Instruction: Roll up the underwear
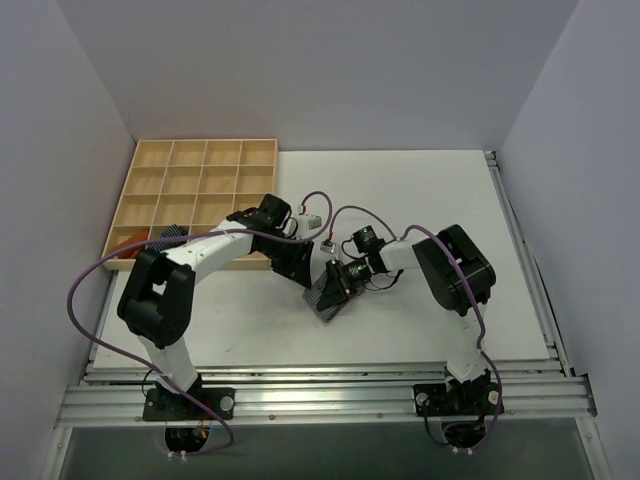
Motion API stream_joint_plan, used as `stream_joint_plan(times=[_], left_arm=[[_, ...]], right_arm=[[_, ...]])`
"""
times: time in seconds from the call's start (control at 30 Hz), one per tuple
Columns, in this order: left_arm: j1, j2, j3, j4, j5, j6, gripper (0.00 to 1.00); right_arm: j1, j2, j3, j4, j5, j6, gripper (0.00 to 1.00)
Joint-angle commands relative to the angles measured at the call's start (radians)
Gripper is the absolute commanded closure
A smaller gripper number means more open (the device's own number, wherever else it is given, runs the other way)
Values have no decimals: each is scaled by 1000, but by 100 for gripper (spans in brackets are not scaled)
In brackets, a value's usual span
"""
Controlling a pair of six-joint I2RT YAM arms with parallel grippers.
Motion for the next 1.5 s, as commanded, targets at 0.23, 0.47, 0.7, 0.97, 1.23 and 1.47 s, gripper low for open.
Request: stream_joint_plan(times=[0.23,0.47,0.7,0.97,1.23,1.47], left_arm=[[21,59,112,1,196,181,61],[61,83,204,-111,212,292,58],[68,189,226,-243,223,327,56],[51,125,19,17,225,154,53],[50,119,-23,117,219,92,52],[35,119,-55,136,210,42,49]], right_arm=[[1,68,-13,-72,62,-80,88],[1,127,47,-211,25,-202,87],[1,179,90,-282,19,-256,87],[1,179,82,-270,42,-250,83],[2,176,79,-265,54,-245,82],[1,171,81,-253,65,-233,81]])
